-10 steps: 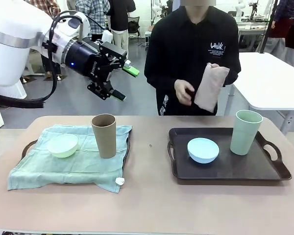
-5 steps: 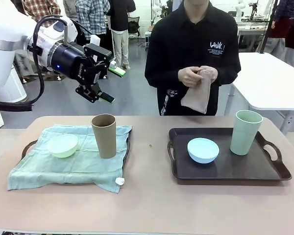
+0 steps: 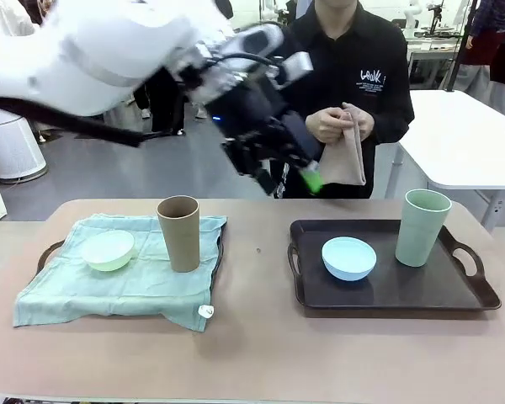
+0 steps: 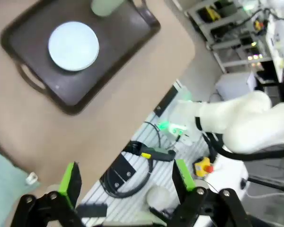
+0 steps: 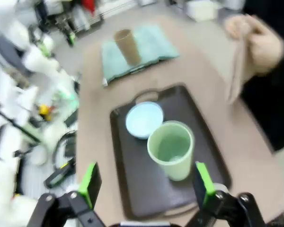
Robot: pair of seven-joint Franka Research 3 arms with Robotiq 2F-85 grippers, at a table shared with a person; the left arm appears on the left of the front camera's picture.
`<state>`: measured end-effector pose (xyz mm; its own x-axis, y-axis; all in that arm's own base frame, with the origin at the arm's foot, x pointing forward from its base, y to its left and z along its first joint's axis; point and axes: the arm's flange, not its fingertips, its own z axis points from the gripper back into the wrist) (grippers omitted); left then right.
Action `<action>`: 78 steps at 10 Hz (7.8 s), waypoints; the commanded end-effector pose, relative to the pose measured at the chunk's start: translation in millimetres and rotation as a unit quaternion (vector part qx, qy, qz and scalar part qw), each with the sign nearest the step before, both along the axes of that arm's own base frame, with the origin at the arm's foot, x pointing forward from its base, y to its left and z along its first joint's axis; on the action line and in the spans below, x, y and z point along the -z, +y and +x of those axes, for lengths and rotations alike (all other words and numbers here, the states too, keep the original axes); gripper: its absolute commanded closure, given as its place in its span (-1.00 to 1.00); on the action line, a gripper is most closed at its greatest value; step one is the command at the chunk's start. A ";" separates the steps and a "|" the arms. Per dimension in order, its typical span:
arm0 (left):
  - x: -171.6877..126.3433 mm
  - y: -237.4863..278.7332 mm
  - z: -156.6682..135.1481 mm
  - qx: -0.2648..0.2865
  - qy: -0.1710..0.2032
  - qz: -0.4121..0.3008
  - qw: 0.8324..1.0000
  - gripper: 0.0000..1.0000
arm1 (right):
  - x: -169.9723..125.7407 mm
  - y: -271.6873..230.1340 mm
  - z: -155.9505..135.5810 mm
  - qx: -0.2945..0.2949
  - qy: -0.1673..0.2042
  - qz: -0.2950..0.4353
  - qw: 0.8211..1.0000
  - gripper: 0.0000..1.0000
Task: Set up a tray with a mat and arrange the tableware.
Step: Pick up the Picnic Bowl and Reusable plastic cup from the Handle tray in front of the human's position and hold them in the air, then place the Picnic Bowl and Reusable plastic cup back onto the Handle tray in front of the human's position.
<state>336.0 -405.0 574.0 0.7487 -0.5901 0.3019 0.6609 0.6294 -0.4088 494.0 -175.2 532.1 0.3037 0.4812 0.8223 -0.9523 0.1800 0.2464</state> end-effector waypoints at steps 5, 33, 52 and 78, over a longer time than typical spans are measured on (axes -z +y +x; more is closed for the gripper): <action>14.2 -26.2 8.4 -0.006 -0.019 0.021 1.000 -1.00 | 0.0 0.0 0.0 0.000 0.000 0.000 1.000 -1.00; 170.3 -121.1 125.5 -0.220 -0.010 0.191 0.956 -1.00 | 217.7 87.4 89.5 -0.269 -0.037 0.015 0.962 -1.00; 229.1 -126.7 146.0 -0.190 0.015 0.193 0.963 0.94 | 246.6 132.5 86.8 -0.283 -0.030 0.044 0.958 0.47; 4.9 -113.4 62.4 -0.192 -0.088 0.078 0.974 0.92 | 55.9 89.8 -26.4 -0.260 -0.150 0.058 0.952 1.00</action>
<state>399.3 -519.6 566.6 0.8677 -0.3246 0.3764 0.4181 0.8863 -0.1994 465.6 -87.4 473.3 -0.2174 0.3962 0.8920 -0.9336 -0.3511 -0.0716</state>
